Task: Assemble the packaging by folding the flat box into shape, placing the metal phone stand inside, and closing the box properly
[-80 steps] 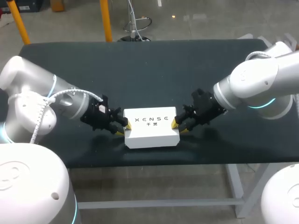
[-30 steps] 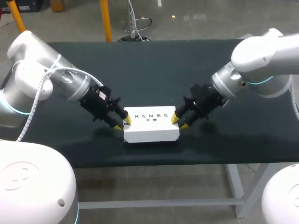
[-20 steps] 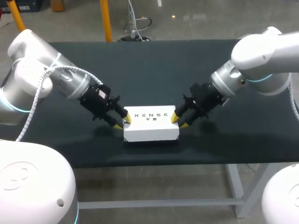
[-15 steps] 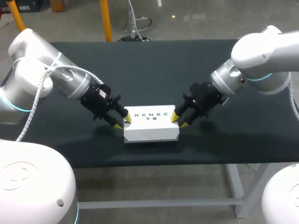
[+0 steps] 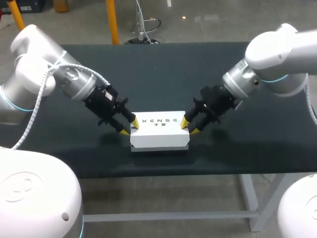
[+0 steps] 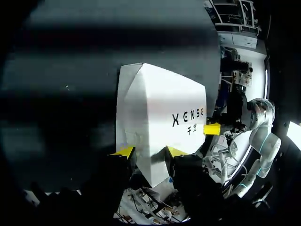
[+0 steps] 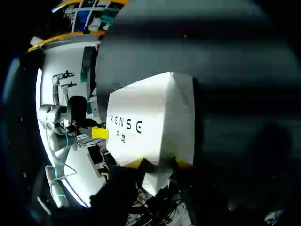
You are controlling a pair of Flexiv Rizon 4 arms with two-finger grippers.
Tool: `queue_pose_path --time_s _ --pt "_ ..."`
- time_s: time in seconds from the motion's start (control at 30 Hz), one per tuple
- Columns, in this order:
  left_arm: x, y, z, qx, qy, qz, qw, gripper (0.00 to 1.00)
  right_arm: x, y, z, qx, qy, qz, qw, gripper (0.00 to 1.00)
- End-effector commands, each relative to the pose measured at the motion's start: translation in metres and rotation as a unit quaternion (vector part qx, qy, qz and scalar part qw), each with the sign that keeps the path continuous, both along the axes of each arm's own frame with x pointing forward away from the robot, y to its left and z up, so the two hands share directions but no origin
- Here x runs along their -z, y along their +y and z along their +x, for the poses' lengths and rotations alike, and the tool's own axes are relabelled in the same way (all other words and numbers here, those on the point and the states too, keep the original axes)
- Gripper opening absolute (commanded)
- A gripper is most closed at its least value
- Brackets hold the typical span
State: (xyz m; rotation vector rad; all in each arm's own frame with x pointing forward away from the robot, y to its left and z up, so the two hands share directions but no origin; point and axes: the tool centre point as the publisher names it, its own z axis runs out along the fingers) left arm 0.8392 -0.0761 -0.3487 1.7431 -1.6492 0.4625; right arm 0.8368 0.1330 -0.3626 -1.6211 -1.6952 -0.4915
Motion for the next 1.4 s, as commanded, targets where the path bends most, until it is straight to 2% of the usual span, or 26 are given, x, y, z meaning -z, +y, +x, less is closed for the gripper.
queue_pose_path --time_s 0.03,0.9,1.2,1.4 --pt "-0.003 -0.004 0.008 0.01 0.014 0.002 1.0 0.42 -0.002 0.005 0.008 -0.012 0.014 0.004 1.0 0.42" --pt "-0.012 -0.007 0.013 0.026 0.08 0.012 0.996 0.43 -0.008 0.003 0.019 -0.032 0.083 0.014 0.996 0.42" --pt "-0.015 -0.01 0.012 0.033 0.116 0.019 0.993 0.41 -0.01 0.001 0.02 -0.043 0.11 0.019 0.993 0.42" --pt "-0.019 -0.009 0.01 0.041 0.123 0.022 0.991 0.41 -0.013 0.001 0.02 -0.05 0.117 0.02 0.992 0.42"
